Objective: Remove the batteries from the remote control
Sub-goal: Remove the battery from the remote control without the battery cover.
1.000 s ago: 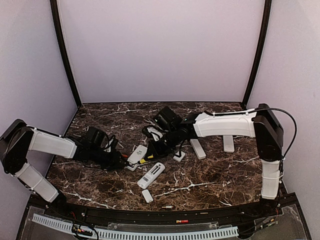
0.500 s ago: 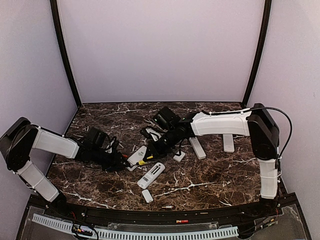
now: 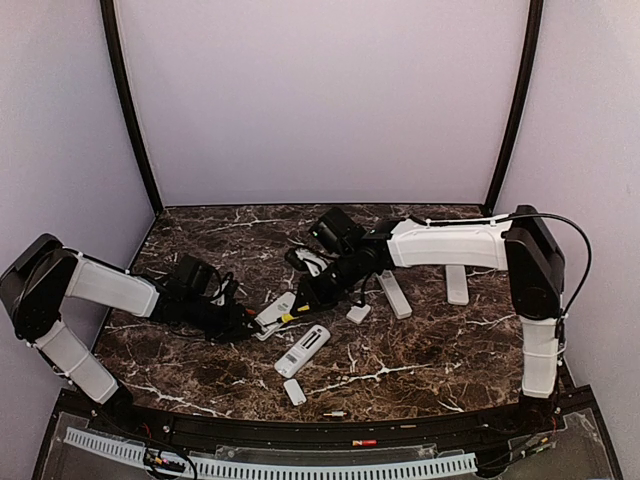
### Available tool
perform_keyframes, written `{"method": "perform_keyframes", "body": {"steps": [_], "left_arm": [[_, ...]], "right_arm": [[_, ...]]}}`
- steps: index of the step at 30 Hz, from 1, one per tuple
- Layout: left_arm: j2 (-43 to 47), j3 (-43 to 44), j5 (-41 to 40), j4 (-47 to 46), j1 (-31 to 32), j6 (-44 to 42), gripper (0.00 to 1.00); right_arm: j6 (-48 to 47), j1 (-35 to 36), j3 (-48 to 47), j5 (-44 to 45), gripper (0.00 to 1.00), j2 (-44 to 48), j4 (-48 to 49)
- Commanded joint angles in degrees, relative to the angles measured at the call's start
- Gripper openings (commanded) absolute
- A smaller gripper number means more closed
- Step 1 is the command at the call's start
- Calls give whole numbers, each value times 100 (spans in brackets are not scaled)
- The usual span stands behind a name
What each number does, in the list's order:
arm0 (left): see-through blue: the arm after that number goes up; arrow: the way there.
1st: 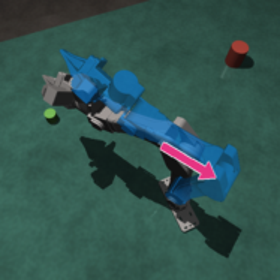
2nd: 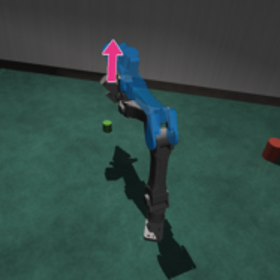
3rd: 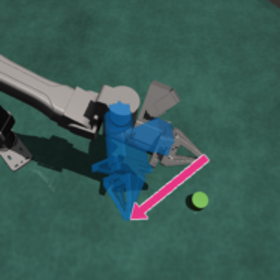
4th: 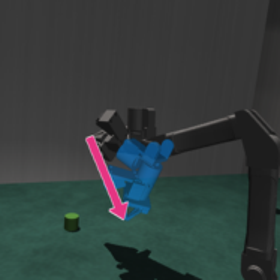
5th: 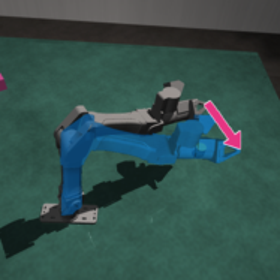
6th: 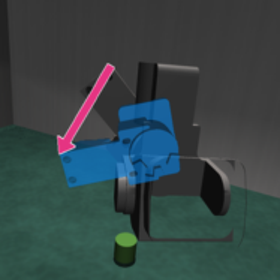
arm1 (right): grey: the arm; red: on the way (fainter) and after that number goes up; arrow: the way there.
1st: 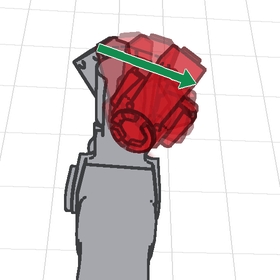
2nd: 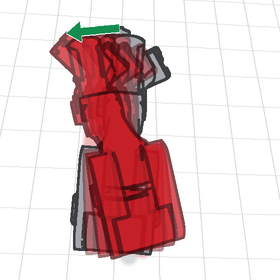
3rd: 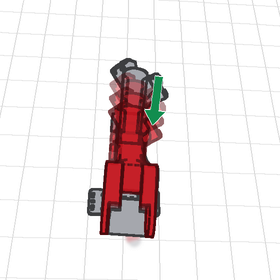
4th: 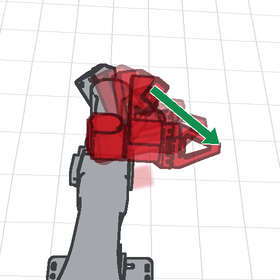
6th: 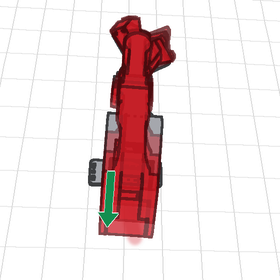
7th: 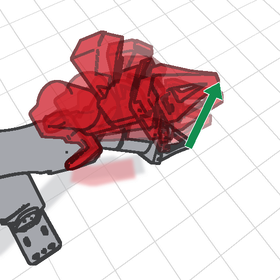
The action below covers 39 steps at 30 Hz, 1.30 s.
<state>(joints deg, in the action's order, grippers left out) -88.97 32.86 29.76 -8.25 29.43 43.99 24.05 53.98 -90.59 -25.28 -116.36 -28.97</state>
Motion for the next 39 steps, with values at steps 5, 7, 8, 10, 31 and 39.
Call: {"method": "perform_keyframes", "body": {"steps": [5, 7, 8, 10, 31, 39], "left_arm": [[-164, 121, -138, -11, 12, -13, 35], [-182, 138, -128, -10, 16, -23, 35], [-189, 152, -128, -3, 14, -27, 35], [-203, 169, -120, 11, 17, -34, 35], [-242, 182, -95, -39, 15, -31, 35], [-258, 177, -87, -97, 13, 10, 35]], "right_arm": [[-124, -33, -53, -133, 0, -190, -17], [-146, -35, -79, -175, 0, -246, -13], [-155, -35, -88, -186, 0, -258, -16], [-169, -28, -107, -211, 0, -298, 3], [937, -290, 746, -1476, 0, -540, 1672], [1347, -330, 1101, -1352, 0, -363, 2363]]}}
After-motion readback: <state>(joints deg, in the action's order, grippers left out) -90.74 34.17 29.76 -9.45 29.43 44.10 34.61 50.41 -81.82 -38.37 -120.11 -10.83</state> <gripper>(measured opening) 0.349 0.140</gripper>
